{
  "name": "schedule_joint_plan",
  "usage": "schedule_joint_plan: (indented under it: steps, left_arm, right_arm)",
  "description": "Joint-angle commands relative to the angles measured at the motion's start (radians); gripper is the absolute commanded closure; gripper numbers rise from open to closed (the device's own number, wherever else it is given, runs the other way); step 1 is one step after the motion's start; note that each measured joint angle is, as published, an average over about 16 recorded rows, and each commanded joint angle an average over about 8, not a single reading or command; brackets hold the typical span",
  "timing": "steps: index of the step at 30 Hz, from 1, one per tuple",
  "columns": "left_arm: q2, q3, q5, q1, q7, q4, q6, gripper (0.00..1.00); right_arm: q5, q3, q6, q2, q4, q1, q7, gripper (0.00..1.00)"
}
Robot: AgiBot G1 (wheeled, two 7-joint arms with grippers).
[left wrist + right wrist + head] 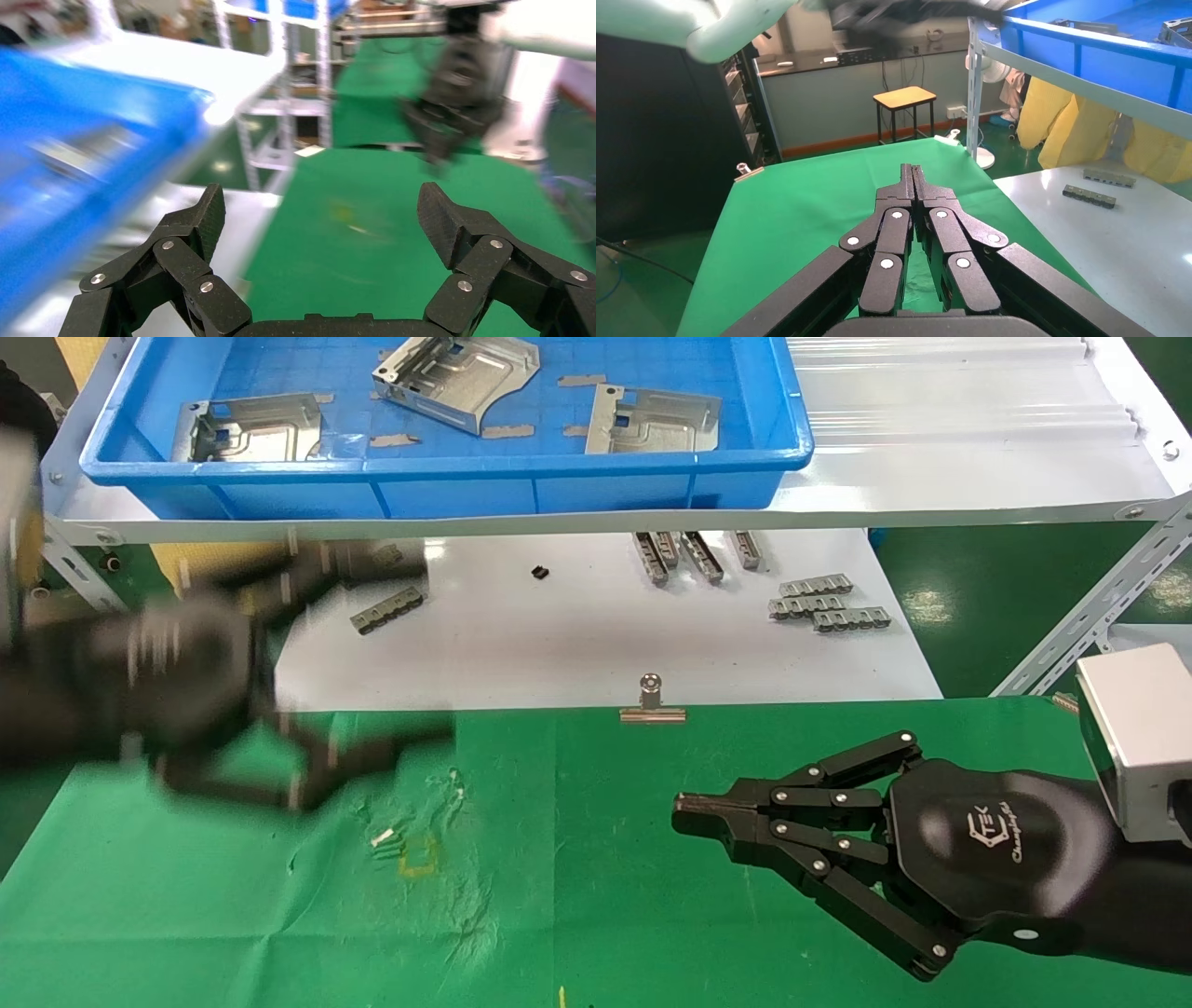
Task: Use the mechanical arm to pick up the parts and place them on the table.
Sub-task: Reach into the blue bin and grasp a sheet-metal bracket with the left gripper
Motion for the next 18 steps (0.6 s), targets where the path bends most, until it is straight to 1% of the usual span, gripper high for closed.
schedule_joint_plan:
  steps: [1,4,6,10,13,14,15,16,18]
  left_arm:
    - [0.026,0.017,0.050,-0.089,-0.014,0.045,-0.012,0.00]
    - [0.105,0.057,0.150,-0.230,0.002,0.222,-0.063,0.00]
    - [0.166,0.082,0.217,-0.317,0.019,0.357,-0.128,0.00]
    - [0.291,0.125,0.339,-0.456,0.063,0.606,-0.313,0.00]
    - [0.378,0.154,0.409,-0.529,0.090,0.752,-0.450,0.00]
    - [0.404,0.163,0.428,-0.548,0.097,0.793,-0.487,0.02]
    - [0.427,0.171,0.444,-0.565,0.103,0.831,-0.520,0.10]
    - [0.448,0.179,0.458,-0.580,0.108,0.863,-0.547,0.22]
    - [0.482,0.193,0.482,-0.604,0.115,0.920,-0.587,0.47]
  right_arm:
    - [0.000,0.000,0.000,0.000,0.000,0.000,0.000,1.00]
    - [0.000,0.000,0.000,0.000,0.000,0.000,0.000,1.00]
    - [0.000,0.000,0.000,0.000,0.000,0.000,0.000,1.00]
    - [0.000,0.000,0.000,0.000,0.000,0.000,0.000,1.00]
    - [0.000,0.000,0.000,0.000,0.000,0.000,0.000,1.00]
    - [0.000,0.000,0.000,0.000,0.000,0.000,0.000,1.00]
    - [0.000,0.000,0.000,0.000,0.000,0.000,0.000,0.96]
    - [0.000,0.000,0.000,0.000,0.000,0.000,0.000,0.88]
    - [0.000,0.000,0.000,0.000,0.000,0.000,0.000,0.63]
